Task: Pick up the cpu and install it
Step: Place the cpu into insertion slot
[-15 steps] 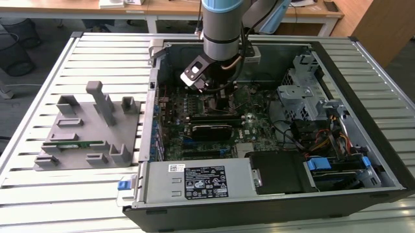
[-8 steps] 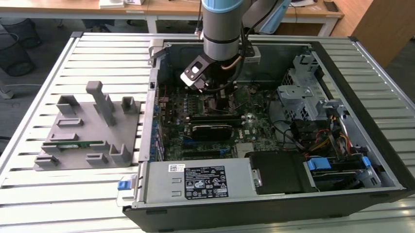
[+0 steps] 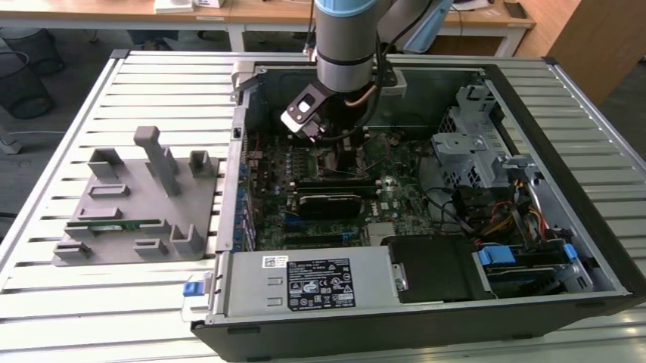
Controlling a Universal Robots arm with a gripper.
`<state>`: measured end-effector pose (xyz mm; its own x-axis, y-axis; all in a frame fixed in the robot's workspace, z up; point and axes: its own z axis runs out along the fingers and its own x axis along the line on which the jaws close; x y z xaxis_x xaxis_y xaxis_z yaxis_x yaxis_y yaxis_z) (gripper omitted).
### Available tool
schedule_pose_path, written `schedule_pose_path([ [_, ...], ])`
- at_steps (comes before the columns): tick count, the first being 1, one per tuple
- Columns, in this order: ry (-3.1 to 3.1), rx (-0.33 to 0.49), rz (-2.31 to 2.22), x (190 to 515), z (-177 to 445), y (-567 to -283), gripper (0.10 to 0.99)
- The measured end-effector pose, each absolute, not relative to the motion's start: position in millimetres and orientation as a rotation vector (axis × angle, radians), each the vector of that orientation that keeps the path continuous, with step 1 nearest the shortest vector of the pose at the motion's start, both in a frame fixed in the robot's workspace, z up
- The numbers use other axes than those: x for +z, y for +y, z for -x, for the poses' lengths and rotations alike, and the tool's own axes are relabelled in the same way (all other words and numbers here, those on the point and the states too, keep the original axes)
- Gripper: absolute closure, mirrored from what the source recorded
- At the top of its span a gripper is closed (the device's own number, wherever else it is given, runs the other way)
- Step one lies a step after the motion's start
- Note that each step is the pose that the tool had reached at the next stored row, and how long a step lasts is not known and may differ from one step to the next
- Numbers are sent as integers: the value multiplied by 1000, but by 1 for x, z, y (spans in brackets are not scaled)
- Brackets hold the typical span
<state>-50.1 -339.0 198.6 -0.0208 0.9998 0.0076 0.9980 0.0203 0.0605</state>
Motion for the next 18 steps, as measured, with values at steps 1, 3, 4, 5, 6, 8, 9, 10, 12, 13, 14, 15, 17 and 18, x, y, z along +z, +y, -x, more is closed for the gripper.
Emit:
schedule_pose_path([
  [1, 2217, 75, -2172, 200, 50, -339, 490],
  [3, 2217, 75, -2172, 203, 50, -339, 490],
  [4, 2217, 75, -2172, 205, 50, -339, 490],
  [5, 2218, 74, -2173, 206, 50, -339, 490],
  [6, 2218, 73, -2173, 208, 50, -339, 490],
  [8, 2219, 71, -2174, 212, 50, -339, 502],
  [9, 2220, 70, -2175, 213, 50, -339, 565],
  [10, 2221, 68, -2175, 215, 50, -339, 627],
  [12, 2223, 64, -2177, 217, 50, -339, 686],
  [13, 2224, 62, -2178, 218, 50, -339, 745],
  [14, 2225, 60, -2179, 219, 50, -339, 804],
  [15, 2225, 58, -2180, 220, 50, -339, 804],
  [17, 2227, 55, -2182, 222, 50, -339, 863],
  [18, 2227, 55, -2182, 223, 50, -339, 863],
])
